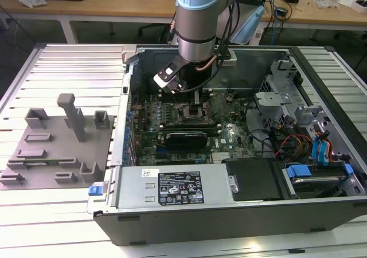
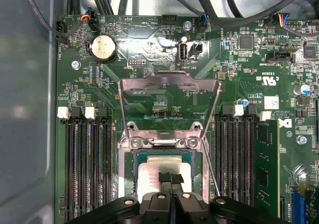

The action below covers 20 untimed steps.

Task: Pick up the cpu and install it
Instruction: 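Place the cpu into insertion slot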

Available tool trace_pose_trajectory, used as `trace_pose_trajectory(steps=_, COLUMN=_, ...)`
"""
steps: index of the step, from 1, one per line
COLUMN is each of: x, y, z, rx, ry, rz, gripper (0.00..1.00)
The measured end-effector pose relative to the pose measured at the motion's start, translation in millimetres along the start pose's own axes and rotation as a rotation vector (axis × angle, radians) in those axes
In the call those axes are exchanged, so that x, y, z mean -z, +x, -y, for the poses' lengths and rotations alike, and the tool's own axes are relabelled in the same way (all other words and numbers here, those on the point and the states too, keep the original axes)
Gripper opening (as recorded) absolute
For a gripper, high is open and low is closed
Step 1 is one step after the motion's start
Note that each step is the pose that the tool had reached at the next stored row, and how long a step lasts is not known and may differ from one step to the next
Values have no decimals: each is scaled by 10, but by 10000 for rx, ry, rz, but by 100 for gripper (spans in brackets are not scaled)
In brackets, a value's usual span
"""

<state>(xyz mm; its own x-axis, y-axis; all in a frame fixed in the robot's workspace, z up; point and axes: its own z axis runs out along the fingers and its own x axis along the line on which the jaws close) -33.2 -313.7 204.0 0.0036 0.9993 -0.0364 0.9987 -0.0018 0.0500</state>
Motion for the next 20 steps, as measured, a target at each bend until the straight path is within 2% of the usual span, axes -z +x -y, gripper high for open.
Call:
trace_pose_trajectory(steps=6, x=65, y=-2, z=-3, rx=-1, ry=0, rz=0, gripper=11)
trace_pose_trajectory(steps=14, x=360, y=-13, z=-18, rx=-1, ry=0, rz=0, gripper=11)
trace_pose_trajectory(steps=16, x=489, y=-17, z=-25, rx=0, ry=0, rz=4, gripper=11)
trace_pose_trajectory(steps=18, x=561, y=-20, z=-28, rx=0, ry=-1, rz=7, gripper=11)
trace_pose_trajectory(steps=20, x=580, y=-21, z=-29, rx=0, ry=-1, rz=7, gripper=11)
